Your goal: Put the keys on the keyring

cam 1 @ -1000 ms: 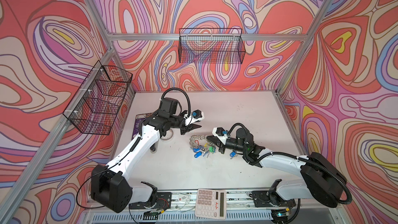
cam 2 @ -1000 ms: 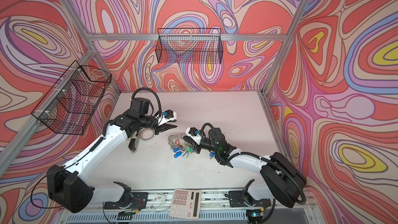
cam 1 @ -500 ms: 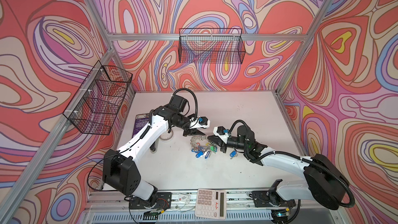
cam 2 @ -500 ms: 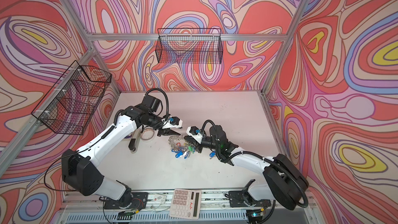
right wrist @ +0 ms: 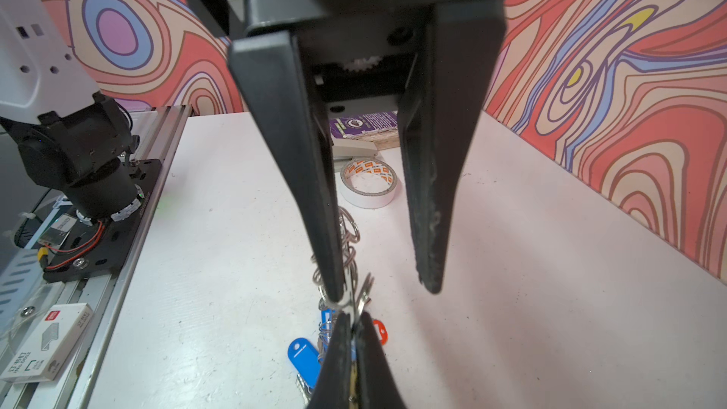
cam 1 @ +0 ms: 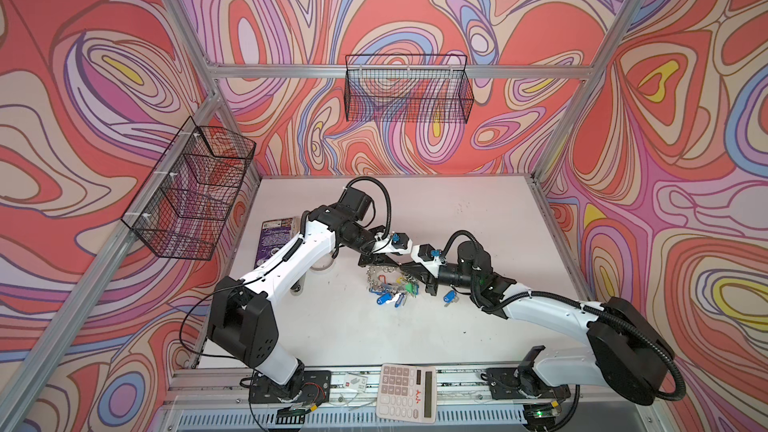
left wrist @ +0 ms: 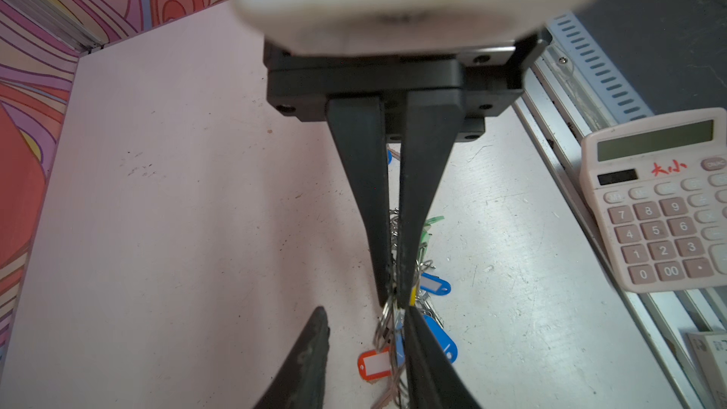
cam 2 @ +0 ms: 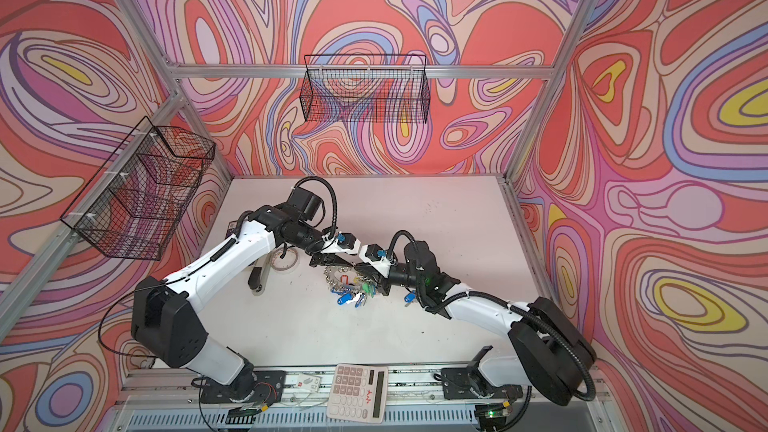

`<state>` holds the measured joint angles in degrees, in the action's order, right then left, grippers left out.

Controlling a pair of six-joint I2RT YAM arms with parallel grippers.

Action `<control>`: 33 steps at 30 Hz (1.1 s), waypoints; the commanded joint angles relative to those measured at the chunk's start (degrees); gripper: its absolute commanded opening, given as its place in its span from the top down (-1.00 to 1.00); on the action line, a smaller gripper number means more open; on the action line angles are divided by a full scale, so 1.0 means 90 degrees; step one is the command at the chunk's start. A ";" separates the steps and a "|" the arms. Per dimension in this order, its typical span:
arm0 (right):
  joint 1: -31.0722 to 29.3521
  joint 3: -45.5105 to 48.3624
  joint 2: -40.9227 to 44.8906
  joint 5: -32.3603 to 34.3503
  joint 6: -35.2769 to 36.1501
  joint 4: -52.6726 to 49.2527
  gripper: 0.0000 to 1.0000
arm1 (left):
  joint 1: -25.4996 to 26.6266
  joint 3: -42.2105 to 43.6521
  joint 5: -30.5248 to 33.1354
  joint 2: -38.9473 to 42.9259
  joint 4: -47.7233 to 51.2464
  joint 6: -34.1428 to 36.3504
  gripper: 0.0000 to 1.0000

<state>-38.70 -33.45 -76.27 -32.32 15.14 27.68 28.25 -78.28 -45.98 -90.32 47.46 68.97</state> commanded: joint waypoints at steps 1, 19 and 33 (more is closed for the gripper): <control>0.0019 -0.0187 0.0193 -0.0113 0.0114 0.0234 1.00 | 0.0043 -0.0152 0.0105 -0.0109 0.0225 0.0138 0.36; 0.0022 -0.0201 0.0218 -0.0095 0.0135 0.0225 1.00 | 0.0322 -0.0239 0.0493 -0.0214 0.0487 0.0216 0.77; 0.0030 -0.0224 0.0204 -0.0120 0.0175 0.0180 1.00 | 0.0601 0.0109 0.1131 -0.0105 0.0374 0.0288 0.58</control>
<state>-38.24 -33.43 -76.27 -32.40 15.70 23.31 32.08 -79.18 -40.34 -91.35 49.06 69.47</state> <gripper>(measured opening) 0.049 0.198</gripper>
